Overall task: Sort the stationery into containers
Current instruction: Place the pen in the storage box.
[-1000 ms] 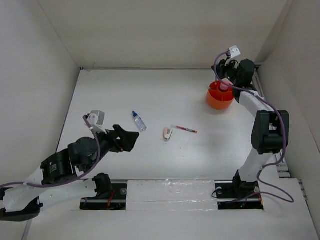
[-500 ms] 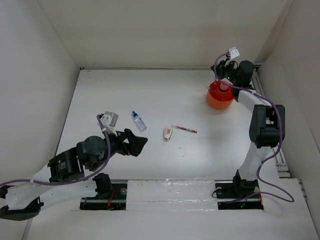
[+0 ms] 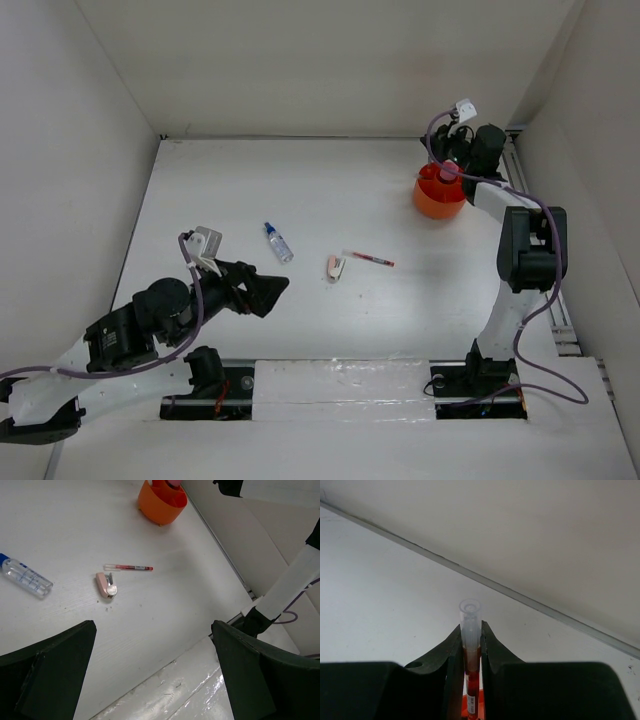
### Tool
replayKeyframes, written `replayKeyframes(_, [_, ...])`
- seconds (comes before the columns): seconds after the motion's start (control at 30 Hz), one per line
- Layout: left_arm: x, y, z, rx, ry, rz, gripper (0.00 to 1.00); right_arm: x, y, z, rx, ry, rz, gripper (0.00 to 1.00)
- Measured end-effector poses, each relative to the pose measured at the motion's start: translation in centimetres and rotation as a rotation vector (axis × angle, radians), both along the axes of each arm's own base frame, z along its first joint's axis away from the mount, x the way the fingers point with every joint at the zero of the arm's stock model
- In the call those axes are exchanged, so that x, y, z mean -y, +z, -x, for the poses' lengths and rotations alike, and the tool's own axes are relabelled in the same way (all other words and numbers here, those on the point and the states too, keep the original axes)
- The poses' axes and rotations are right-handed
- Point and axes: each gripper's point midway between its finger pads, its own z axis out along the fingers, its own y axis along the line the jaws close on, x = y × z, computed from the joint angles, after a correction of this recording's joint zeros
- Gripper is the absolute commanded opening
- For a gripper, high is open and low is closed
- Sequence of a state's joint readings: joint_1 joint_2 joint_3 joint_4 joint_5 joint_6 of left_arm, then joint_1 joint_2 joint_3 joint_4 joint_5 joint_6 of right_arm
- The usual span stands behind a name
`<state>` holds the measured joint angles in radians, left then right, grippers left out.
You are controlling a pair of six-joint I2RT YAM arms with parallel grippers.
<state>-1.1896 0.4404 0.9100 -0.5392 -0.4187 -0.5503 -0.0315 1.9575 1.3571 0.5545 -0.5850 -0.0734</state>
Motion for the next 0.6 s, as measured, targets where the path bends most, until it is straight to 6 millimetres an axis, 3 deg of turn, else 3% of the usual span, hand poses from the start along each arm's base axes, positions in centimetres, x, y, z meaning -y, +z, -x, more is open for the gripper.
replayKeyframes(0.2, [0.0, 0.0, 0.2, 0.005, -0.013, 0.0, 1.0, 0.1, -0.9, 0.3, -0.014, -0.002, -0.003, 0.1])
replayKeyframes(0.3, [0.0, 0.1, 0.3, 0.008, -0.021, 0.005, 1.0, 0.1, -1.0, 0.3, -0.015, -0.003, -0.009, 0.25])
replayKeyframes(0.33, [0.0, 0.2, 0.3, 0.009, -0.022, 0.007, 1.0, 0.1, -1.0, 0.3, -0.015, -0.003, -0.01, 0.37])
replayKeyframes(0.43, [0.0, 0.4, 0.4, 0.014, -0.025, 0.015, 1.0, 0.1, -0.8, 0.3, -0.01, -0.001, -0.015, 0.5])
replayKeyframes(0.6, [-0.1, 0.6, 0.4, 0.022, -0.027, 0.022, 1.0, 0.6, -1.4, 0.6, -0.022, -0.01, -0.018, 0.56])
